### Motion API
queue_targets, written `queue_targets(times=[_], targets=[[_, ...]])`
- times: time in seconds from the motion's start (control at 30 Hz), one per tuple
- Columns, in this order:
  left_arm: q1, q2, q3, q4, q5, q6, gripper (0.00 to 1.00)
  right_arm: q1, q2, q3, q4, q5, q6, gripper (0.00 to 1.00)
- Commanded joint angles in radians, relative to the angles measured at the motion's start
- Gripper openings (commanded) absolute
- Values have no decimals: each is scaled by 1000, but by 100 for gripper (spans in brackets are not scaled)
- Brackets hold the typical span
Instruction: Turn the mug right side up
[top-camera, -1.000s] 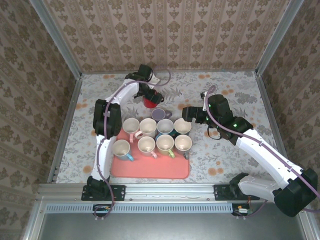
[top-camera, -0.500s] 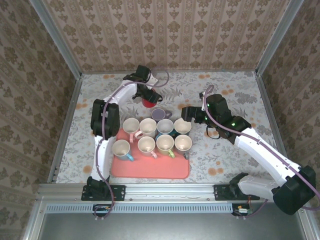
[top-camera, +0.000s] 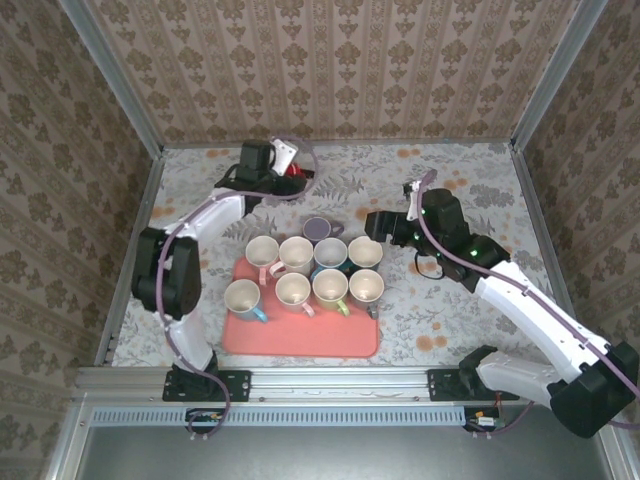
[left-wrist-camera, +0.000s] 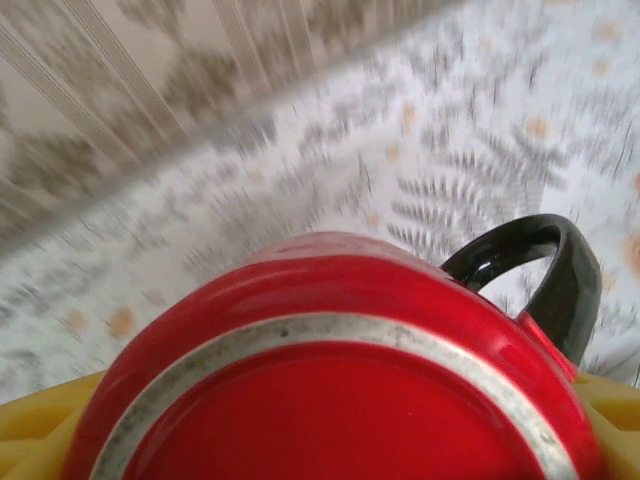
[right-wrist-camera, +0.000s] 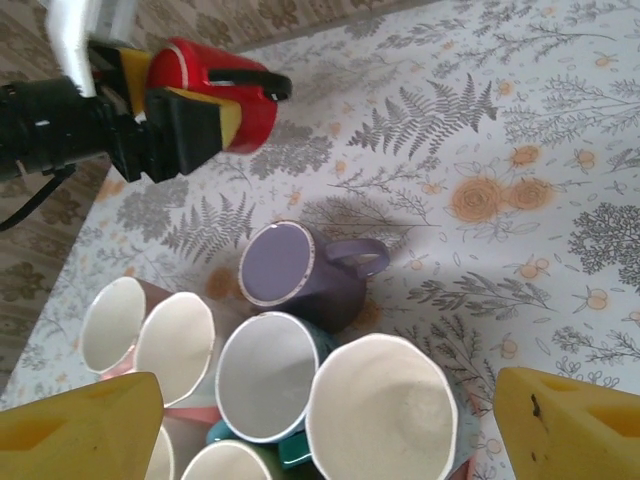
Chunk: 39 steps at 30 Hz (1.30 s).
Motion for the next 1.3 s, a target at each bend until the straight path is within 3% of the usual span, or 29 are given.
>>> queue_targets(times=[0.0, 0.27, 0.53, 0.87, 1.03, 1.13, 1.27], targets=[[1, -141, -96, 294, 67, -37, 17, -6, -25, 47, -16, -51, 32, 86], [-35, -413, -453, 670, 129, -1, 17, -14, -22, 77, 27, -217, 128, 85], [-59, -541, -672, 925, 132, -39, 18, -61, 75, 78, 264, -485, 386, 84], [-87, -542, -758, 1091, 167, -109, 18, -56, 274, 94, 639, -660, 727, 87], [-87, -526, -762, 1123, 202, -114, 17, -28, 360, 143, 653, -688, 777, 87], [-88, -518, -769, 1143, 231, -113, 17, -24, 398, 164, 674, -680, 819, 86], [-93, -514, -779, 1155, 280, -81, 14, -29, 475, 178, 824, -675, 990, 78]])
